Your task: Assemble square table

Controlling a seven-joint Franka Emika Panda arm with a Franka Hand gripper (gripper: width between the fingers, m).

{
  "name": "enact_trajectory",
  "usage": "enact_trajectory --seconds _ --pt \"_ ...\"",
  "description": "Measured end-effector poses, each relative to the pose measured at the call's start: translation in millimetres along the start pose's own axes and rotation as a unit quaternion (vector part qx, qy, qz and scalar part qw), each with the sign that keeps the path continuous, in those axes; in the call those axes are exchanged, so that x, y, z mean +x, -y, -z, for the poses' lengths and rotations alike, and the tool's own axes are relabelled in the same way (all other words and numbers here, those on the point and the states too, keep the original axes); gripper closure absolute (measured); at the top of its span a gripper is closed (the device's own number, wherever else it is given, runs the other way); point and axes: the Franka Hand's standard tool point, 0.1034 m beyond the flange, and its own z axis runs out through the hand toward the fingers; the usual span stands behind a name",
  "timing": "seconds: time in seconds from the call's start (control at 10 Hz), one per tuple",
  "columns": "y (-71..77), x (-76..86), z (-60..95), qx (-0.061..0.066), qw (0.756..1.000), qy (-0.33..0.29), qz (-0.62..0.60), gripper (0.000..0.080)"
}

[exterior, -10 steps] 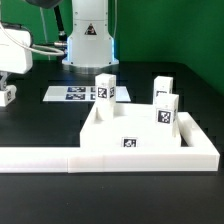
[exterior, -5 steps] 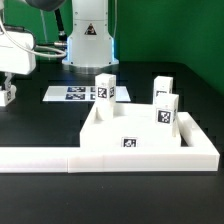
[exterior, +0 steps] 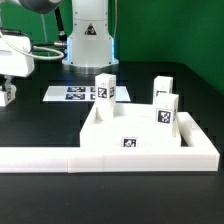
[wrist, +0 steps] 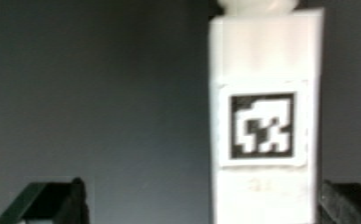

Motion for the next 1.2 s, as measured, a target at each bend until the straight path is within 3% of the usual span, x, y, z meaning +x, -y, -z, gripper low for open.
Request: enact_trajectory --seconds 0.4,0.9,1.2 --pt "12.7 -0.6 -3.7 0.031 0.989 0.145 0.005 0.0150" --pt "10.4 -17.6 -22.5 0.037 0.949 0.314 0.006 0.0150" --pt "11.5 -19.7 -27.7 0.035 0.947 0.319 0.008 0.0150"
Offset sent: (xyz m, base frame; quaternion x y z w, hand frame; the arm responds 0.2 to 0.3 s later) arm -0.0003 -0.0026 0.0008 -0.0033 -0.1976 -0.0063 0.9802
